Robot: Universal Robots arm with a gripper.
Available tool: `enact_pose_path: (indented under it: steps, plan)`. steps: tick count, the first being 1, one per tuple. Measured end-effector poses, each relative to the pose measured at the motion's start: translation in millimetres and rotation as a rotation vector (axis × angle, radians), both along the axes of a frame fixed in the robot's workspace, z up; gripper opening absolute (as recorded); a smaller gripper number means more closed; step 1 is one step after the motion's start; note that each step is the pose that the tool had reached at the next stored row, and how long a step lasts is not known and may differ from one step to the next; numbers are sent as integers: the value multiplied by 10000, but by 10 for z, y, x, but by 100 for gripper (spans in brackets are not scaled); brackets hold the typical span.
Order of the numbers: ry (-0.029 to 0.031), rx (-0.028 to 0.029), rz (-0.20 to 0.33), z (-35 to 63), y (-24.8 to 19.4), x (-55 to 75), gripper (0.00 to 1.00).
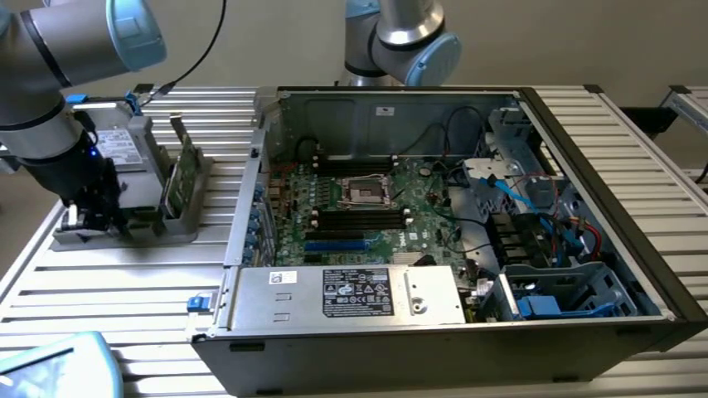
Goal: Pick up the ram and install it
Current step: 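Pick up the ram and move it above insertion slot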
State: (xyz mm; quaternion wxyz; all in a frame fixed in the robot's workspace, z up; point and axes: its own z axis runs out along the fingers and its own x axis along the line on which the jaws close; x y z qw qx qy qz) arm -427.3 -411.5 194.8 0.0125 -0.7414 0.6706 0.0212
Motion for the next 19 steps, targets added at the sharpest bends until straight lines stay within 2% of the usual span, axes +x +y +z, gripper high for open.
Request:
enact_pose_path:
  steps: [1, 2, 4, 14, 19]
  plan:
    - [0, -1, 0, 0, 0, 0, 25]
    - [0, -1, 0, 0, 0, 0, 25]
    - [1, 0, 0, 0, 0, 0, 14]
    - [-1, 0, 0, 0, 0, 0, 14]
    - [4, -1, -1, 30, 0, 2, 14]
